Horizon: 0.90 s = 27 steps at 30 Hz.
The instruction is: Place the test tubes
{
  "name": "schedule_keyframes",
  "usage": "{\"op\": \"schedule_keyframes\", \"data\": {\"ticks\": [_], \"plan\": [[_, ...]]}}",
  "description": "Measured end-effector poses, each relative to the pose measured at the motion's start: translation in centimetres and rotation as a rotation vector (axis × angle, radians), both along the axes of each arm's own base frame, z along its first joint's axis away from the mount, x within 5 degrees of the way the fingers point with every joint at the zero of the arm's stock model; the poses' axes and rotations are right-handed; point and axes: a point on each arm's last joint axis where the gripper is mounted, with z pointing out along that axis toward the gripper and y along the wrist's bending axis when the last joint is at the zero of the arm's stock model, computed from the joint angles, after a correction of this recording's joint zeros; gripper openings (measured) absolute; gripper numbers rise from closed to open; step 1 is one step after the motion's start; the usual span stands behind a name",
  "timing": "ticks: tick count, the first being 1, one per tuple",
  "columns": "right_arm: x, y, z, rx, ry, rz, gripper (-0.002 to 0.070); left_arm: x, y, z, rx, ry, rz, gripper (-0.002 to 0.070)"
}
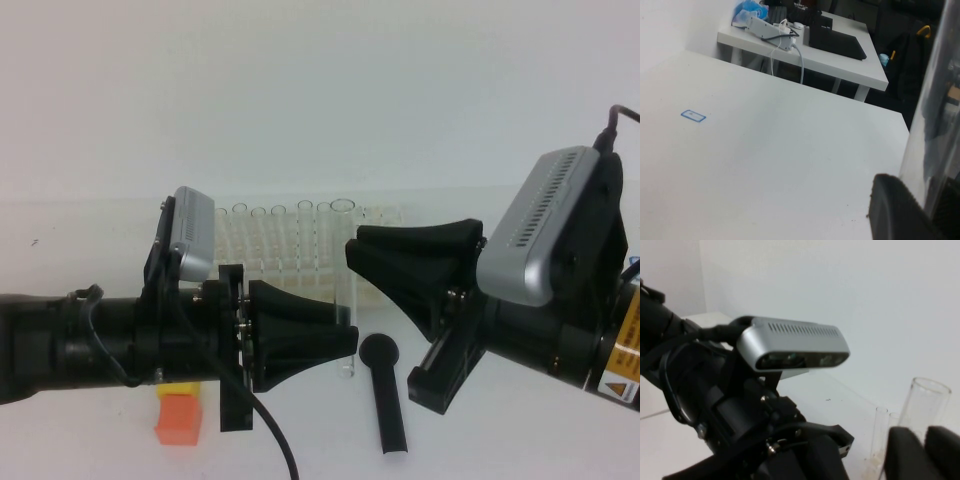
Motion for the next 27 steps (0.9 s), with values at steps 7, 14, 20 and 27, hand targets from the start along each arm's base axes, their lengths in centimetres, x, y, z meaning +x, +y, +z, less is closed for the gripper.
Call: {"op": "schedule_keyframes", "data": {"ticks": [7, 14, 20, 27], "plan": [[0.0, 0.0, 0.1, 0.017, 0.018, -0.002, 0.037, 0.0, 0.0, 0.0, 0.0, 0.002, 0.001, 0.0111], [0.2, 0.1, 0.3, 0.014, 0.012, -0.002, 0.0466, 0.1, 0.0, 0.2, -0.019, 0.007, 0.017, 0.0111], [1.3, 1.3, 0.9, 0.018, -0.005, -0.002, 0.047, 0.2, 0.0, 0.3, -0.025, 0.009, 0.023, 0.0111], [2.5, 2.5, 0.1, 0.002, 0.03, -0.006, 0.0463, 0.2, 0.0, 0.3, -0.028, 0.007, 0.025, 0.0111]]}}
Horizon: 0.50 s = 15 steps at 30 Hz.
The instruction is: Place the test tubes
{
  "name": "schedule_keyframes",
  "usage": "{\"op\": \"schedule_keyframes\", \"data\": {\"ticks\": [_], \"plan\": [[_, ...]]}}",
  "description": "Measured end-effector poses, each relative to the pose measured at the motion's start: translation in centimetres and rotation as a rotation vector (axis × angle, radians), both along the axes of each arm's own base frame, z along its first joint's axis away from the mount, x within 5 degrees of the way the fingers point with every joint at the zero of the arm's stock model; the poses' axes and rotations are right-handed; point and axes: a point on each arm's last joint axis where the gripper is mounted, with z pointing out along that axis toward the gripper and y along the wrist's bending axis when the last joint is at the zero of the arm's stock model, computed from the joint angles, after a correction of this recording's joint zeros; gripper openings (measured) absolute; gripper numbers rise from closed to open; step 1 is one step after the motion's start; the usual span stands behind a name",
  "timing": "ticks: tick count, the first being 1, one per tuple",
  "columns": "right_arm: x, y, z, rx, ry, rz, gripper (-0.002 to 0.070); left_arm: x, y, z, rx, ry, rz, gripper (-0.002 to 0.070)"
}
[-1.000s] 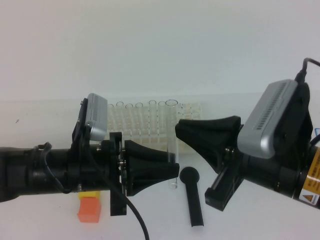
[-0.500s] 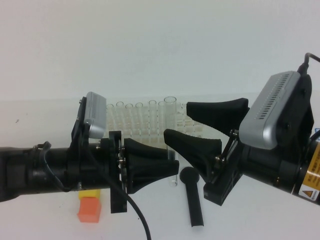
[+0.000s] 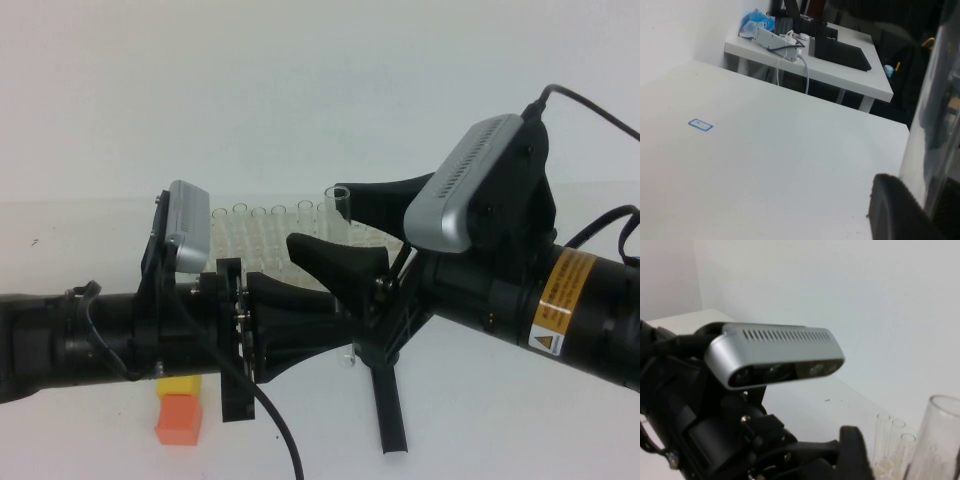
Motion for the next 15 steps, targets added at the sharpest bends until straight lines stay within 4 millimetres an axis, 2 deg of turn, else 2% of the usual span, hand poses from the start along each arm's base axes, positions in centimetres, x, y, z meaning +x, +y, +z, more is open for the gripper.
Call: {"op": "schedule_keyframes", "data": {"ticks": [3, 5, 7, 9, 15], "plan": [[0.07, 0.06, 0.16, 0.003, -0.002, -0.001, 0.0407, 0.0, 0.0, 0.0, 0.0, -0.001, 0.0, 0.0111], [0.09, 0.07, 0.2, 0.003, -0.002, -0.002, 0.0323, 0.0, 0.0, 0.0, 0.0, 0.013, 0.003, 0.0111], [0.11, 0.08, 0.25, 0.002, -0.004, -0.003, 0.0203, -0.03, 0.0, -0.02, 0.002, 0.026, 0.002, 0.0111], [0.01, 0.19, 0.35, 0.019, 0.01, 0.001, 0.0138, -0.01, -0.03, -0.03, 0.003, 0.018, 0.004, 0.0111], [-0.01, 0.21, 0.39, 0.032, 0.021, 0.001, 0.0125, 0.0, -0.03, -0.01, 0.002, 0.015, 0.005, 0.0111]]}}
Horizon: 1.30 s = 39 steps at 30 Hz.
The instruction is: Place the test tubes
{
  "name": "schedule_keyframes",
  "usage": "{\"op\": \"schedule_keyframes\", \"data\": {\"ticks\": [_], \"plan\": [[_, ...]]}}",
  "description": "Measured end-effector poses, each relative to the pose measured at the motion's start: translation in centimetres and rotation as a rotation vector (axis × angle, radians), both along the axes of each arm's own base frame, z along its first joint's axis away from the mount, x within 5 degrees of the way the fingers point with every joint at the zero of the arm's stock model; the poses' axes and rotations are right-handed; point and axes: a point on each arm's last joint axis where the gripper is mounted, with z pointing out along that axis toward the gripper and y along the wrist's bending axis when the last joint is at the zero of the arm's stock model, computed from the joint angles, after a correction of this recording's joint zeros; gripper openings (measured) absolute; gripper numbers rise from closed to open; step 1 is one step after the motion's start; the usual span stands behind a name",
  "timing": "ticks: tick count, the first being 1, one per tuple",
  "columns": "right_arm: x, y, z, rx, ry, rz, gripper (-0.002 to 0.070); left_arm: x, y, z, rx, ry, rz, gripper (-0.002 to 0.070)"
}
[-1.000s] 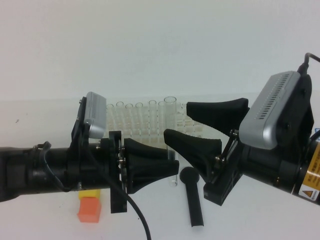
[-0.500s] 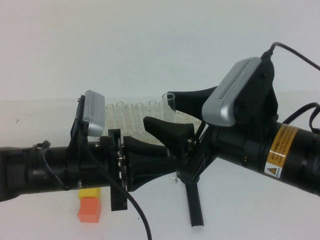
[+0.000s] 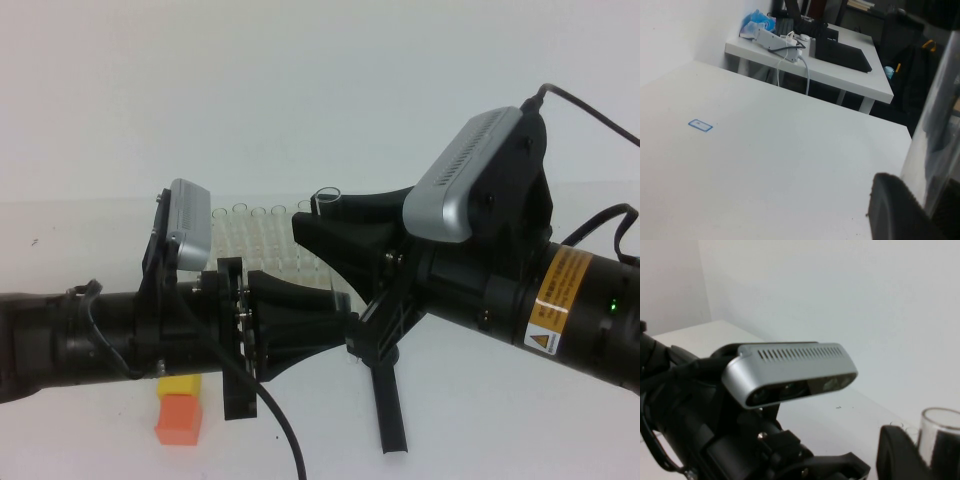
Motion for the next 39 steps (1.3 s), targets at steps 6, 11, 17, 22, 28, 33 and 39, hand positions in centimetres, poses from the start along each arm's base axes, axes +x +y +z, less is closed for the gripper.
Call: {"op": "schedule_keyframes", "data": {"ticks": [6, 11, 17, 22, 28, 33, 39], "plan": [[0.0, 0.0, 0.0, 0.003, 0.003, -0.001, 0.0125, 0.0, 0.0, 0.0, -0.002, 0.014, 0.001, 0.0111], [0.0, 0.0, 0.0, 0.01, 0.015, -0.005, 0.0125, 0.0, -0.1, 0.1, -0.014, 0.191, 0.041, 0.0176], [0.2, -0.1, -0.3, -0.066, -0.033, -0.012, 0.0123, 0.1, -0.1, 0.2, -0.034, 0.332, 0.078, 0.0475], [0.1, -0.3, -0.3, -0.094, -0.058, -0.014, 0.0123, 0.1, -0.1, 0.2, -0.035, 0.374, 0.086, 0.0516], [-0.8, -1.8, 1.6, -0.121, -0.094, -0.057, 0.0123, -0.4, 0.0, -0.3, 0.035, 0.397, 0.049, 0.0279], [-2.0, -3.5, 3.5, -0.144, -0.149, -0.098, 0.0123, -0.7, 0.2, -0.7, 0.089, 0.391, 0.016, 0.0069], [-2.8, -4.7, 4.8, -0.14, -0.168, -0.125, 0.0123, -1.0, 0.3, -0.7, 0.121, 0.463, 0.02, 0.0004]]}}
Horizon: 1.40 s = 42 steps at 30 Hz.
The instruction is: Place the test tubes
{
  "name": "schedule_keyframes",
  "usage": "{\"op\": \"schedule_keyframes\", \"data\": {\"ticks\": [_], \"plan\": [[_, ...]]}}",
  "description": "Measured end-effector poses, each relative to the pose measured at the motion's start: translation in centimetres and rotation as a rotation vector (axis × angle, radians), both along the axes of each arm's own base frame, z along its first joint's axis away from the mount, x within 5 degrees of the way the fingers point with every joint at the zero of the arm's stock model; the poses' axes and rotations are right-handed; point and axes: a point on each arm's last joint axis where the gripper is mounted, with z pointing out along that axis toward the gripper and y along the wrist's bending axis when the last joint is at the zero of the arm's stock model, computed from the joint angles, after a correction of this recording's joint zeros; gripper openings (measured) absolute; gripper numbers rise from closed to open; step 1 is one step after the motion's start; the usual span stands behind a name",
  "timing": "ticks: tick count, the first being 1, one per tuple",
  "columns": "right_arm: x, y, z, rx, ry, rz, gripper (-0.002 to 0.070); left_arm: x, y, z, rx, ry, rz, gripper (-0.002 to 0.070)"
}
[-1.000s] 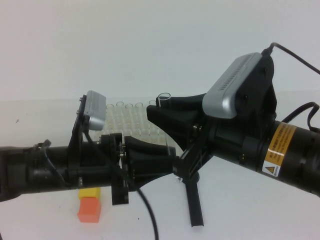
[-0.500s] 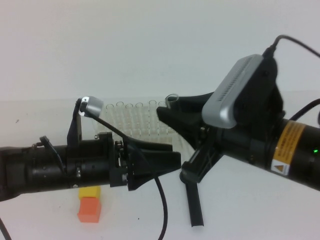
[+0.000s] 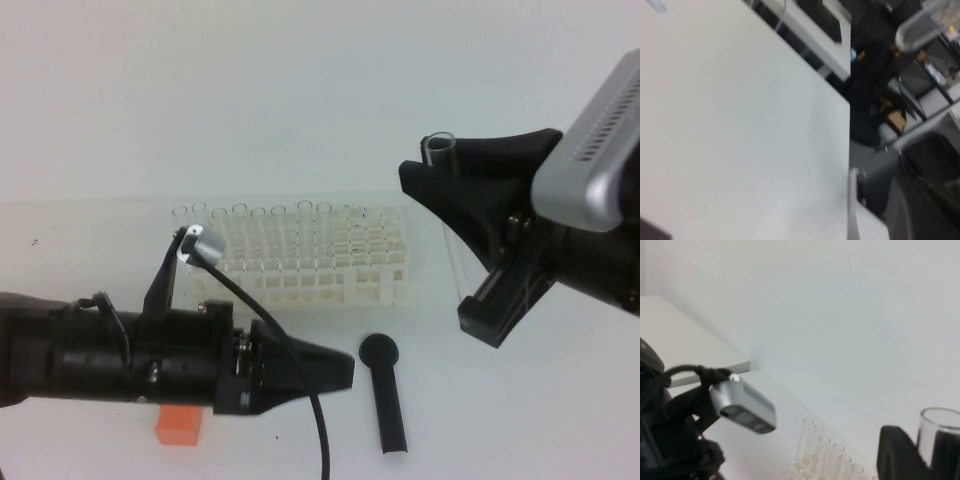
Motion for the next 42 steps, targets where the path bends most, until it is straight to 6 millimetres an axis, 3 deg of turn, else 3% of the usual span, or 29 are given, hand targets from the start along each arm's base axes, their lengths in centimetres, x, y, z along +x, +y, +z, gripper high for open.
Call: {"op": "schedule_keyframes", "data": {"ticks": [6, 12, 19, 24, 29, 42], "plan": [[-0.4, -0.5, 0.5, 0.001, -0.007, -0.012, 0.0123, -1.5, 0.6, 1.3, 0.072, -0.015, -0.045, 0.0], [-0.2, -1.0, -0.1, -0.066, 0.031, -0.056, 0.0123, -4.1, 1.3, 6.6, -0.052, -0.193, 0.008, -0.0001], [-0.2, -1.0, -0.2, -0.074, 0.034, -0.061, 0.0123, -3.3, 3.8, 10.0, 0.018, -0.406, 0.518, -0.0001], [-0.2, -1.0, -0.2, -0.076, 0.034, -0.062, 0.0123, -1.1, 5.9, 10.0, 0.115, -0.445, 0.836, -0.0001], [-0.2, -1.0, -0.2, -0.078, 0.035, -0.063, 0.0123, 0.1, 6.6, 9.5, 0.116, -0.367, 0.99, -0.0001], [-0.2, -1.0, -0.2, -0.084, 0.028, -0.061, 0.0123, 2.3, 5.9, 6.7, 0.184, -0.256, 0.988, -0.0001]]}}
